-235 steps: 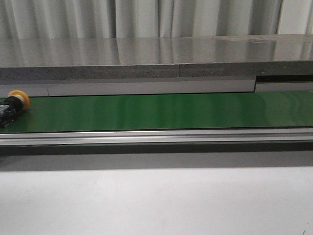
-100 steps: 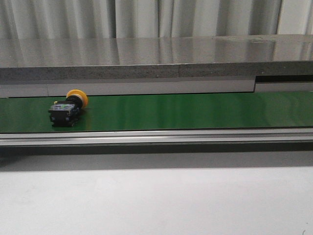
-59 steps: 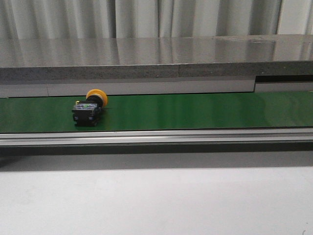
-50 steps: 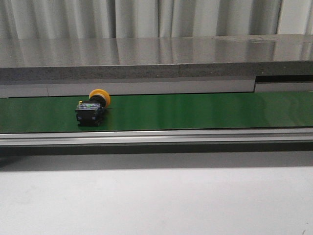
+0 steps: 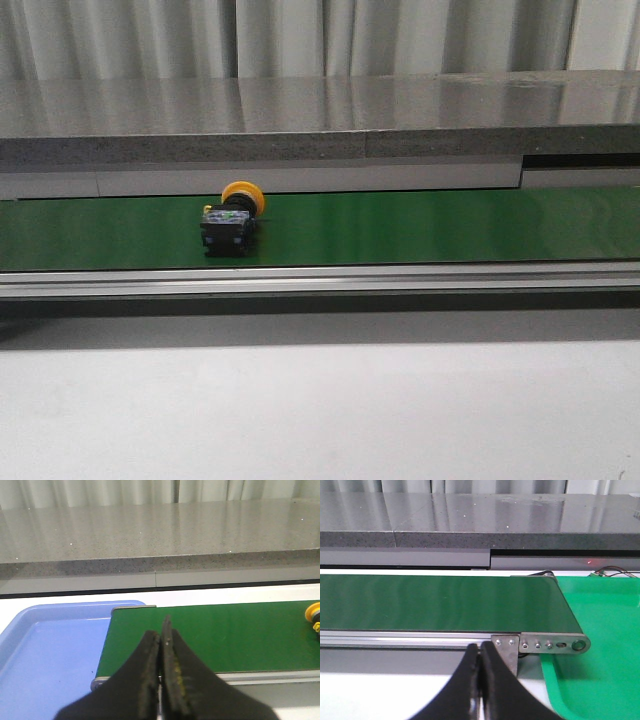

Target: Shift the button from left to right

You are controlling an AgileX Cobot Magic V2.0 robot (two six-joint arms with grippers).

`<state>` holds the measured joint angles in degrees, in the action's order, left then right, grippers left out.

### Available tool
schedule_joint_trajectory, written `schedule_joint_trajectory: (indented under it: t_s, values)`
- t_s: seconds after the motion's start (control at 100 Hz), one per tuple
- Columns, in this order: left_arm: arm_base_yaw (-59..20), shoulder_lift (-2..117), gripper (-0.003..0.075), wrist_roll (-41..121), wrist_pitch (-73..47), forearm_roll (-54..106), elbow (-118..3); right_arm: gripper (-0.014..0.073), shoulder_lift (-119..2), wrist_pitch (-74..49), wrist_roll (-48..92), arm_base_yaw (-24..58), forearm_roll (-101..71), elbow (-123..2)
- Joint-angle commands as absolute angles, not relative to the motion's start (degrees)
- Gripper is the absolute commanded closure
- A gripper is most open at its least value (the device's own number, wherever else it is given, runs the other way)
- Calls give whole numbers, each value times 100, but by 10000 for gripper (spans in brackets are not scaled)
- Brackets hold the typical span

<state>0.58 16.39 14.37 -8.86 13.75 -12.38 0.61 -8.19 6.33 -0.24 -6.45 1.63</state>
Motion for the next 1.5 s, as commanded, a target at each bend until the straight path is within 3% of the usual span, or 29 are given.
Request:
schedule_joint_trajectory:
  t_s: [0.0, 0.32, 0.52, 0.93, 1.39, 1.49]
  values:
    - [29, 1686, 741, 1450, -488, 1430, -1401, 661, 167, -93, 619, -65, -633, 68]
    - [29, 1686, 741, 1450, -488, 1430, -1401, 661, 87, 111, 619, -65, -676, -503]
    - [29, 1686, 741, 1450, -488, 1430, -1401, 661, -673, -1256, 619, -65, -676, -1688]
    - [29, 1686, 741, 1450, -488, 1430, -1401, 661, -3833, -4045, 619, -65, -720, -4380]
    - [29, 1686, 741, 1450, -488, 1430, -1401, 654, -5802, -4045, 619, -65, -1172, -4952]
    - [29, 1686, 741, 1450, -488, 1430, -1401, 580, -5928, -4126, 619, -65, -1177, -4952]
